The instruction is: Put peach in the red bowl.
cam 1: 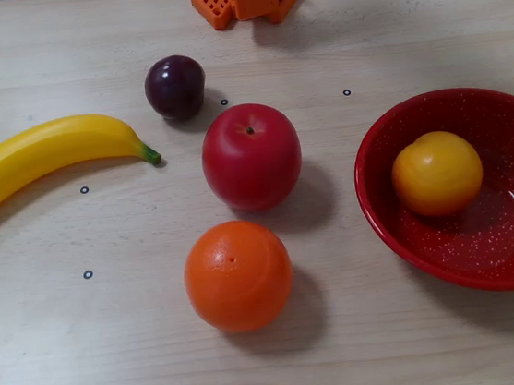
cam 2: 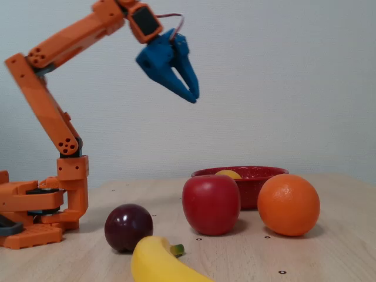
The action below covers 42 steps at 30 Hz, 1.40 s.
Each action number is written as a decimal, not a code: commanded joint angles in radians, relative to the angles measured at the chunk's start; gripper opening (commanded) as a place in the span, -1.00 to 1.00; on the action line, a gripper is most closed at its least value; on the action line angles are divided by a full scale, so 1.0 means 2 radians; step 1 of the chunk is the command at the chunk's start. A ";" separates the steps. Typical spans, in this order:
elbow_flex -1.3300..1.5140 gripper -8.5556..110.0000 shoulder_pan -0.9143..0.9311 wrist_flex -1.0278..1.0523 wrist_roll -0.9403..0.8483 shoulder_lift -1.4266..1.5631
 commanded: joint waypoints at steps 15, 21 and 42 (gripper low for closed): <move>0.348 -0.86 0.108 -0.028 0.048 0.407; 0.434 -0.86 0.117 -0.025 0.063 0.489; 0.792 -0.86 0.067 -0.291 0.187 0.590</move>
